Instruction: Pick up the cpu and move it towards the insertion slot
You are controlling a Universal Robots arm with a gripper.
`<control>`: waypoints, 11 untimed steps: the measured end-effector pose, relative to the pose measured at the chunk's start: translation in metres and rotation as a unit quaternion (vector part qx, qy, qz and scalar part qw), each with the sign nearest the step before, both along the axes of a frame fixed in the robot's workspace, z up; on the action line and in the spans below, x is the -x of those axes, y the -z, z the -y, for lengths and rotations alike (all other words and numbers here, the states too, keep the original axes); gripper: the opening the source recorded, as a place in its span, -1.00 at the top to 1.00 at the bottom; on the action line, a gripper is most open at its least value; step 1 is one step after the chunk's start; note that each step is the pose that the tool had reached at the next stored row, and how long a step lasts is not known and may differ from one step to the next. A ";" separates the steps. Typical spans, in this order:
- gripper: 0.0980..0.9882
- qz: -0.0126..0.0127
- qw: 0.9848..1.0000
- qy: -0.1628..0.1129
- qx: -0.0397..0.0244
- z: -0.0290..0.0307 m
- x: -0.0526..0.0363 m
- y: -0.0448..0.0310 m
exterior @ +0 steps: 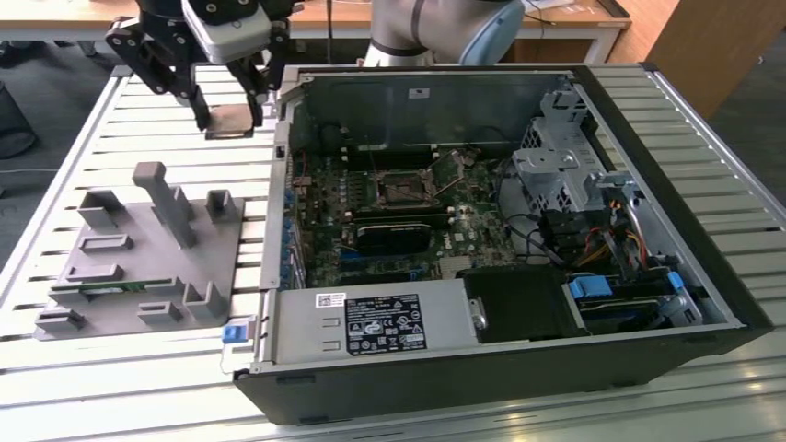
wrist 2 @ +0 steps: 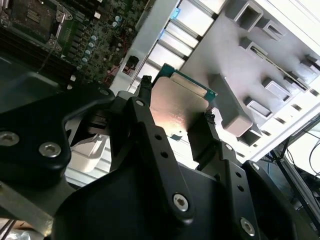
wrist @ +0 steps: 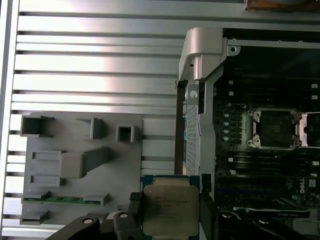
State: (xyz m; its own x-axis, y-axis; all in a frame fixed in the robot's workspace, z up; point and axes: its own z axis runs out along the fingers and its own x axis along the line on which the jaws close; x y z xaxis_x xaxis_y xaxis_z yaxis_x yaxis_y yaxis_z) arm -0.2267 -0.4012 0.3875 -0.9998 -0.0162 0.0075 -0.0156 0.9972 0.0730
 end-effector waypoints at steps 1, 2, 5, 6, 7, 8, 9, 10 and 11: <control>0.00 0.000 1.000 0.000 0.000 0.0000 -0.0013 0.0000; 0.00 0.000 1.000 0.000 0.000 -0.0001 -0.0029 0.0000; 0.00 0.000 1.000 0.000 0.000 -0.0011 -0.0106 0.0001; 0.00 0.000 1.000 0.000 0.000 -0.0015 -0.0128 0.0001; 0.00 0.000 1.000 0.000 0.000 -0.0020 -0.0150 0.0002; 0.00 0.000 1.000 0.000 0.000 -0.0025 -0.0169 0.0002; 0.00 0.000 1.000 0.000 0.000 -0.0030 -0.0188 0.0003; 0.00 0.000 1.000 0.000 0.000 -0.0036 -0.0205 0.0003; 0.00 0.000 1.000 0.000 0.000 -0.0043 -0.0222 0.0003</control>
State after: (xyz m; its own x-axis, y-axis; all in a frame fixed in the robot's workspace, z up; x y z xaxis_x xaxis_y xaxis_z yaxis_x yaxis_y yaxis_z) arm -0.2045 -0.3969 0.3872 -0.9998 -0.0162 0.0075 -0.0156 0.9972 0.0729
